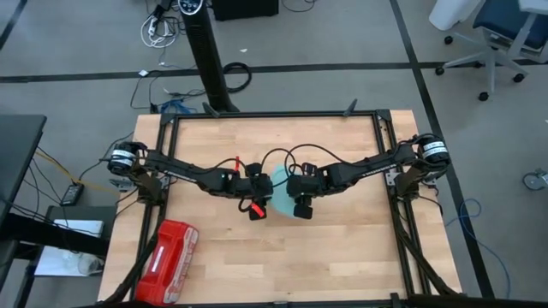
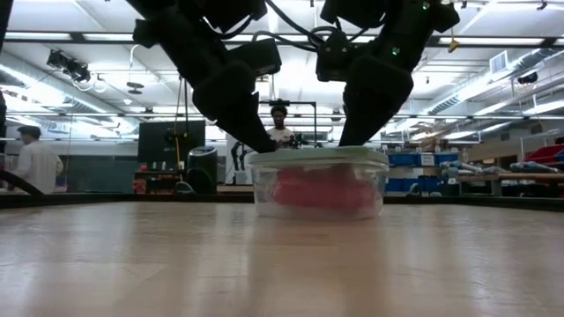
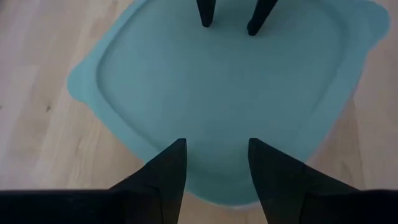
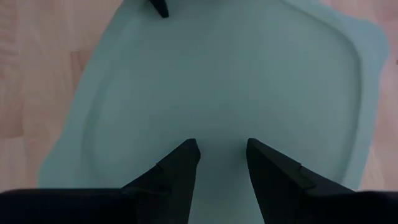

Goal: Roll bandage
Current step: Close the green tupperware

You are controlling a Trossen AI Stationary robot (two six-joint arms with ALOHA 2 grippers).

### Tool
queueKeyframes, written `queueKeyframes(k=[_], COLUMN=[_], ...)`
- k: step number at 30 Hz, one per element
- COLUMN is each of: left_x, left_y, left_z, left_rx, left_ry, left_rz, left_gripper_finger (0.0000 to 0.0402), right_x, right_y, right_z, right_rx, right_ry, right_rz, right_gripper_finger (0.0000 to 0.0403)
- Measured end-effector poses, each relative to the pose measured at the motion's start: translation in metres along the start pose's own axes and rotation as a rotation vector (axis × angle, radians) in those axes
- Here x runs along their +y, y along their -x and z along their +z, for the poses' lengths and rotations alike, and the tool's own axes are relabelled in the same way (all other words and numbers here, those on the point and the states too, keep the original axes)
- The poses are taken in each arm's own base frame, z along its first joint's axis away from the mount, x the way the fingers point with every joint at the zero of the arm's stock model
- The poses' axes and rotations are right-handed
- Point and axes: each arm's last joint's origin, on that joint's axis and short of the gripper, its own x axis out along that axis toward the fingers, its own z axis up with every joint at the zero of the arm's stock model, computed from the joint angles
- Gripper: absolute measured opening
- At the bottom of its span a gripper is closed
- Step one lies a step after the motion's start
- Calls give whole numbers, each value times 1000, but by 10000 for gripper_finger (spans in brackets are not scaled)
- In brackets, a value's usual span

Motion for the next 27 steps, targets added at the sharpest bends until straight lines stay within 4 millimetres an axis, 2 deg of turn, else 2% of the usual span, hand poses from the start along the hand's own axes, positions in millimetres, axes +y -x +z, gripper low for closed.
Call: queueKeyframes(k=[12,16,21,25,27], left_x=[-2,-3,-4,-4,-4], left_y=[-2,-2,-2,-2,-2], left_z=[-3,-4,-5,-5,-5], left_rx=[24,35,46,44,41], left_ry=[-4,-9,-16,-15,-14], left_rz=[-80,-91,-93,-93,-93], left_gripper_finger=[177,177,177,177,177], right_x=[1,3,-5,-3,0], right_y=[-6,13,51,47,34], right_z=[-11,-5,0,-10,-19], right_rx=[37,-20,-108,-98,-61], right_ry=[-55,-22,-63,-86,-90], right_rz=[58,46,28,43,49], right_gripper_finger=[148,148,148,148,148])
